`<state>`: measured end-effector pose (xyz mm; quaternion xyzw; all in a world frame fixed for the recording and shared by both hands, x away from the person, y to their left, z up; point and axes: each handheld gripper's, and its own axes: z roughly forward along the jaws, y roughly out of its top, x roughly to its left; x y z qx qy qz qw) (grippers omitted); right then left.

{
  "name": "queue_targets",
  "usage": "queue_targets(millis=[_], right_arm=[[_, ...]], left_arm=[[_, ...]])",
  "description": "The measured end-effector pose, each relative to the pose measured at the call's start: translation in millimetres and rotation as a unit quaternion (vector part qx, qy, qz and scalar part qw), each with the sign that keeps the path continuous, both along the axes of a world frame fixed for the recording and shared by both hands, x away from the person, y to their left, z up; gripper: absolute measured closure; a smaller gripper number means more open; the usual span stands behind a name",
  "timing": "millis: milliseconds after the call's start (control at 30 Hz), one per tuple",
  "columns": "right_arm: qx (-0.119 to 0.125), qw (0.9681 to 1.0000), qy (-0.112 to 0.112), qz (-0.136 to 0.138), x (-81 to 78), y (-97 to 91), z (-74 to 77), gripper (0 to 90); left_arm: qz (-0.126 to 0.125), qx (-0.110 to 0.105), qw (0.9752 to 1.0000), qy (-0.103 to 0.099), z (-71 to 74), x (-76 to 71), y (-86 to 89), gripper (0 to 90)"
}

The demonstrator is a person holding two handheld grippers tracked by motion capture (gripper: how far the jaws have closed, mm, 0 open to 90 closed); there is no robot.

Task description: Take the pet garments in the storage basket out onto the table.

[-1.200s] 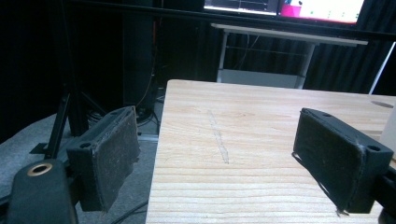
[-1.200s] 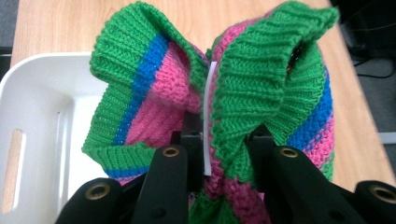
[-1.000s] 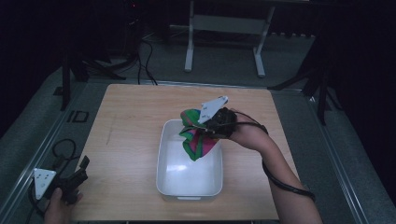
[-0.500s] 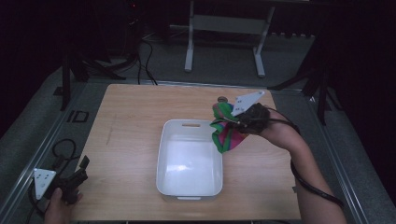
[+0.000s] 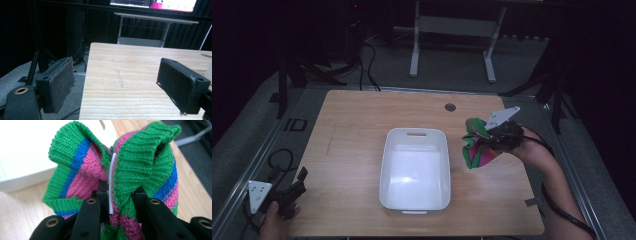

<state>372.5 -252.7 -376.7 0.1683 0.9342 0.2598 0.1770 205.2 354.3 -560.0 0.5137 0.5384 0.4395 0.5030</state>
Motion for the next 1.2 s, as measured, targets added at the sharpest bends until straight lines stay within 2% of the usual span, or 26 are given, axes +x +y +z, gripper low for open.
queue_targets(millis=[167, 367, 600, 700, 800, 900, 1000, 1200], right_arm=[[0.015, 0.9996, 0.016, -0.019, 6.6, -5.5, -27.6, 75.1], [0.030, 0.9980, 0.031, -0.047, 16.3, -6.2, -69.7, 74.9], [0.025, 0.9957, 0.061, -0.065, 23.5, -4.1, -117.1, 74.8], [0.032, 0.9945, 0.068, -0.073, 26.4, -5.6, -131.0, 74.4], [0.029, 0.9937, 0.075, -0.078, 28.7, -2.8, -145.0, 74.3], [0.031, 0.9935, 0.072, -0.083, 28.8, 1.2, -153.5, 74.1], [0.038, 0.9929, 0.069, -0.089, 30.4, 2.1, -154.8, 73.8], [0.028, 0.9928, 0.067, -0.095, 35.4, 6.8, -153.0, 71.4]], left_arm=[[-0.001, 0.001, 1.0000, -0.001, 0.0, 0.2, -0.2, 14.8], [-0.001, 0.001, 1.0000, -0.001, 0.0, 0.1, -0.3, 14.8], [-0.002, 0.002, 1.0000, -0.001, 0.1, 0.0, -0.5, 14.8], [-0.001, 0.002, 1.0000, -0.001, 0.1, -0.1, -0.6, 14.7], [-0.001, 0.003, 1.0000, -0.001, 0.1, 0.0, -0.7, 14.8], [-0.002, 0.004, 1.0000, 0.000, 0.1, -0.1, -0.9, 14.8], [-0.002, 0.005, 1.0000, 0.000, 0.1, -0.1, -0.8, 14.8], [-0.002, 0.003, 1.0000, 0.000, 0.1, -0.2, -0.8, 14.8]])
